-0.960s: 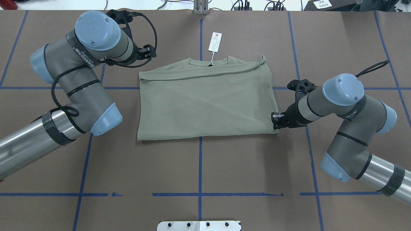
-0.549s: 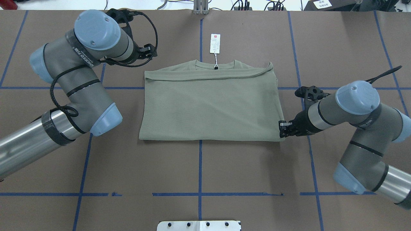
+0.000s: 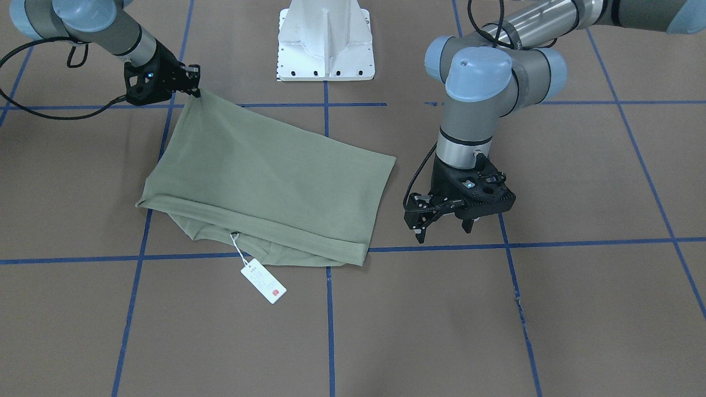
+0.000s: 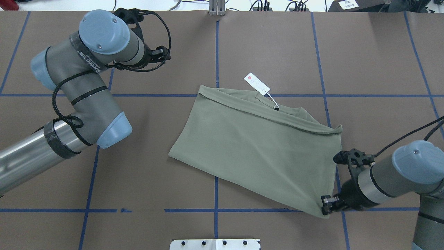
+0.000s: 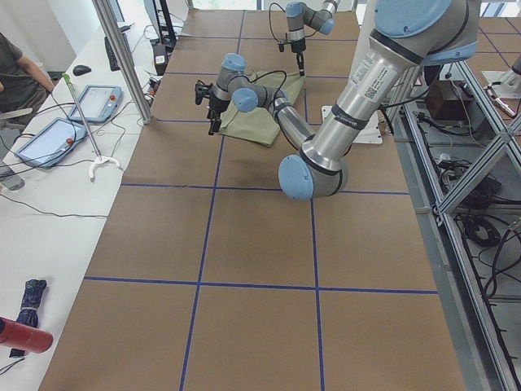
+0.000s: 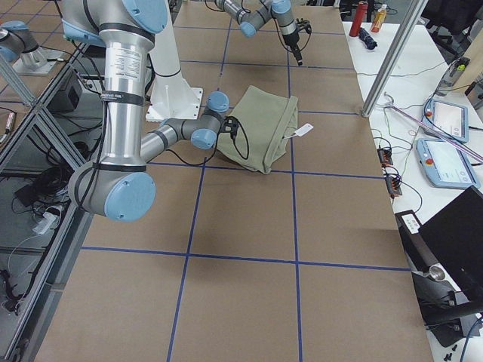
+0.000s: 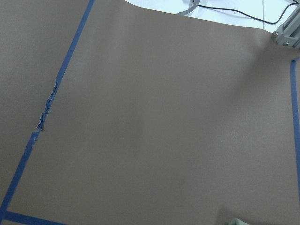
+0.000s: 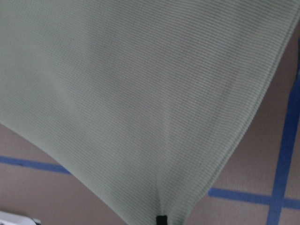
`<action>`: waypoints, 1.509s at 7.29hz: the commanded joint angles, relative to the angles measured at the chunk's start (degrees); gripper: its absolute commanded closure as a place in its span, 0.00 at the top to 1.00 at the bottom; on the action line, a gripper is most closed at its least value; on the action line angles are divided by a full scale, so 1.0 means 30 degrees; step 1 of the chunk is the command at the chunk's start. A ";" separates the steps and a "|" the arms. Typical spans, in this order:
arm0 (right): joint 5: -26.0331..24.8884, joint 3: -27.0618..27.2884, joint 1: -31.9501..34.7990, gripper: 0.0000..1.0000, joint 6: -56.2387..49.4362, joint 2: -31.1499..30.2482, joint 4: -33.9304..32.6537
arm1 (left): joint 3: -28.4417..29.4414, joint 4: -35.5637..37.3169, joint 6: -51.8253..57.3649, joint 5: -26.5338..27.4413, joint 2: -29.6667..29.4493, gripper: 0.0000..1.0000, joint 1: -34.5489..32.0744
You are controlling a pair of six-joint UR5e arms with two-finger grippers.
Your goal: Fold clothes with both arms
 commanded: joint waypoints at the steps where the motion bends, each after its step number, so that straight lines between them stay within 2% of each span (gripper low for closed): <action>1: 0.0915 0.1237 -0.3049 0.00 0.1428 -0.1252 0.0160 | -0.0318 0.0119 -0.0097 0.0275 0.0077 1.00 0.0049; 2: 0.0917 0.1300 -0.3846 0.99 0.1435 -0.1313 0.0161 | -0.0465 0.0150 -0.0097 0.0306 0.0078 1.00 0.0194; 4: 0.0918 0.1506 -0.3215 1.00 0.1464 -0.1343 0.1705 | -0.0843 0.0150 -0.0097 0.0219 0.0136 1.00 0.0864; 5: 0.0946 0.1477 -0.1498 1.00 0.1435 -0.1140 0.1888 | -0.1543 0.0266 -0.0213 0.0103 0.0398 1.00 0.1624; 6: 0.0715 0.1216 0.0317 1.00 0.1435 -0.0470 0.2006 | -0.2594 0.0122 -0.1519 -0.0101 0.1386 1.00 0.2908; 8: 0.0742 0.1038 0.3749 1.00 0.1377 0.0529 0.2007 | -0.3131 0.0062 -0.5320 -0.0192 0.1630 1.00 0.5659; 10: 0.0683 0.0891 0.5019 1.00 0.1347 0.1088 0.2007 | -0.3103 0.0120 -0.7967 -0.0076 0.1804 0.99 0.7481; 11: 0.0712 0.0891 0.5197 1.00 0.1347 0.1147 0.2007 | -0.2842 0.0150 -0.8877 -0.0103 0.1778 0.96 0.7636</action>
